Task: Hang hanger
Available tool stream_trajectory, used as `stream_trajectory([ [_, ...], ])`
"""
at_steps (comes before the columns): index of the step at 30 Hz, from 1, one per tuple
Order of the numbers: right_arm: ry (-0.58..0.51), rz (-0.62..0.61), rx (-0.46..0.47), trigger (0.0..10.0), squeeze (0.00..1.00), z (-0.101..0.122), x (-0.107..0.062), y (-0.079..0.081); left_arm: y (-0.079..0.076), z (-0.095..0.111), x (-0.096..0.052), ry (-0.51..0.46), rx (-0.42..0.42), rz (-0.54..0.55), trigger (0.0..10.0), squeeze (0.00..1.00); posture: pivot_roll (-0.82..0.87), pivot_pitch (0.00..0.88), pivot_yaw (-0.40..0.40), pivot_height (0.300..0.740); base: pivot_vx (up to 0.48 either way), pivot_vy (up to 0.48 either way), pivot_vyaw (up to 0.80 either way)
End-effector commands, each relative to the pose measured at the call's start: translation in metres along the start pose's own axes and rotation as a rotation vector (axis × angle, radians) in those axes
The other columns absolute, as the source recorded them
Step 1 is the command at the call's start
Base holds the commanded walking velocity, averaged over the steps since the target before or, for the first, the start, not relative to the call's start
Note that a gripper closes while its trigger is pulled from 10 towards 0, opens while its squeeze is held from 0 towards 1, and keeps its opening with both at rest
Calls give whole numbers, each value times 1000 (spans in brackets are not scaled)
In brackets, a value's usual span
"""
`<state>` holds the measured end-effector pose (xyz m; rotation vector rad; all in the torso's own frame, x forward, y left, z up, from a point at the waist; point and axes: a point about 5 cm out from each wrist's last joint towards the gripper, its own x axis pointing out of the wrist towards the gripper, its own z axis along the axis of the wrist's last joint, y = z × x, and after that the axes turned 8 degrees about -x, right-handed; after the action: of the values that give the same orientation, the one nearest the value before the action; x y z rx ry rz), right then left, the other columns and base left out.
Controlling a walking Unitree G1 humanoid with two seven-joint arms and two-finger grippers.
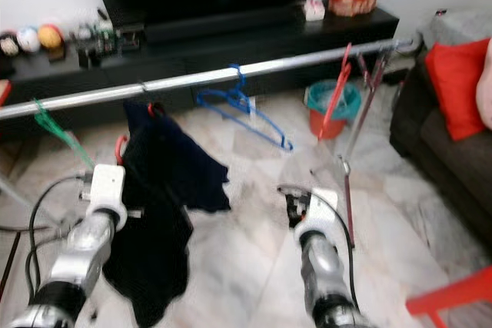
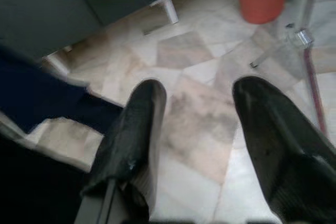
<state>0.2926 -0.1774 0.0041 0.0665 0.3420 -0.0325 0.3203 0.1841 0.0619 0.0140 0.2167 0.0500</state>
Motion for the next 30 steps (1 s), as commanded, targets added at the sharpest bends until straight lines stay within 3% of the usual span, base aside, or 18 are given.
stream_trajectory([
  [1,-8,18,10,10000,0,4,3,6,5,17,4,-58,23,20,10000,0,-41,16,60,740,382,0,0],
  [5,-6,21,11,10000,0,3,3,7,2,21,5,-75,42,48,10000,0,-42,17,62,740,339,0,0],
  [14,3,52,16,10000,0,1,2,10,-1,30,5,-124,80,130,10000,0,-40,19,60,740,0,0,0],
  [22,-2,68,-2,10000,0,3,2,9,0,20,1,-113,55,71,10000,0,-44,22,53,740,0,0,0],
  [30,-17,105,-32,10000,0,5,3,13,5,18,0,-109,70,97,10000,0,-47,22,51,740,0,-118,199],
])
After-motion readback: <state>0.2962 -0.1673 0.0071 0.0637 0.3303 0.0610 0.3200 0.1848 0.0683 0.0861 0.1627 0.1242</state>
